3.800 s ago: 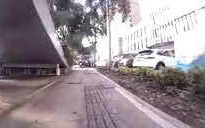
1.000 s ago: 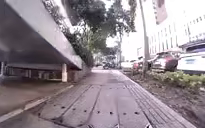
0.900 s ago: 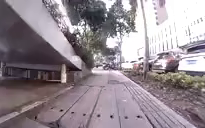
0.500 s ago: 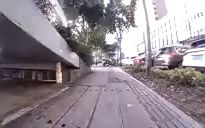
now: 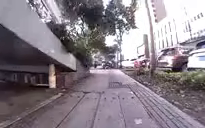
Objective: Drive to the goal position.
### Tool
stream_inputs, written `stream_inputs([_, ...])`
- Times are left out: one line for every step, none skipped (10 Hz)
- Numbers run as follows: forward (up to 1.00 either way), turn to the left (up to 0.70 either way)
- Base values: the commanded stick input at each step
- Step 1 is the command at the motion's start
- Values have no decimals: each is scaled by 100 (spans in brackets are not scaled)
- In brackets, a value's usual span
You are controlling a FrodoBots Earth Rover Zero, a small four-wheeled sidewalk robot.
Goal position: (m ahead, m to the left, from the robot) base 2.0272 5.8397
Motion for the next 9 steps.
stream_inputs([70, 0])
stream_inputs([70, 0])
stream_inputs([70, 0])
stream_inputs([70, 0])
stream_inputs([70, 0])
stream_inputs([70, 0])
stream_inputs([70, 0])
stream_inputs([70, 0])
stream_inputs([70, 0])
